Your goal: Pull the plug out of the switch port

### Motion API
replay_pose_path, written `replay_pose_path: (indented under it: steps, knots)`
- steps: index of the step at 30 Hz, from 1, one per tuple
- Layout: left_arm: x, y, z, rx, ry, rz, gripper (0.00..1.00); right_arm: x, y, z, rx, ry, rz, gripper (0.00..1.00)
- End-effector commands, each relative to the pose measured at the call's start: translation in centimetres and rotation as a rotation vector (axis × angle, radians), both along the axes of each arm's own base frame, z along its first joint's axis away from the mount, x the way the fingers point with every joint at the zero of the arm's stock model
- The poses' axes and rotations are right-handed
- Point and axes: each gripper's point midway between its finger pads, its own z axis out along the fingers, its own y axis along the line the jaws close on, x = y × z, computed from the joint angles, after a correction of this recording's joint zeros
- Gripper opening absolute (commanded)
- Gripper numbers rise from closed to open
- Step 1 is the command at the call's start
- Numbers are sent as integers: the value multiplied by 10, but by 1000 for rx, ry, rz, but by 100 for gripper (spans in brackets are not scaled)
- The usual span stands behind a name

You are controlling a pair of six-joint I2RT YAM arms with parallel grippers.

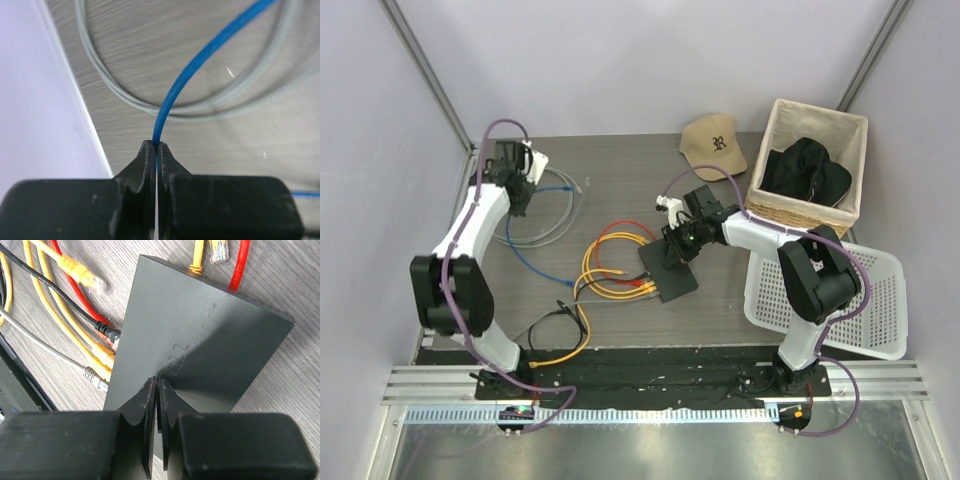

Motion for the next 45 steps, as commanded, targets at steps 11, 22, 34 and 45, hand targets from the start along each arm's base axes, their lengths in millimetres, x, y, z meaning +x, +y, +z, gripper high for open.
replay_pose_path:
  steps: [11,22,34,45]
  knots:
    - [61,77,-19,-89,-316,550,0,-7,-27,-23,-131,-34,-19,13]
    - [73,63,-25,-179,-310,519,48,-6,-29,-21,-135,-50,-28,21]
    - [10,-125,22,-746,-160,91,59,-6,-23,-26,-125,-16,-11,23]
    - [-70,-249,-33,-595,293,-536,55,-7,-28,-21,-136,-36,-19,26]
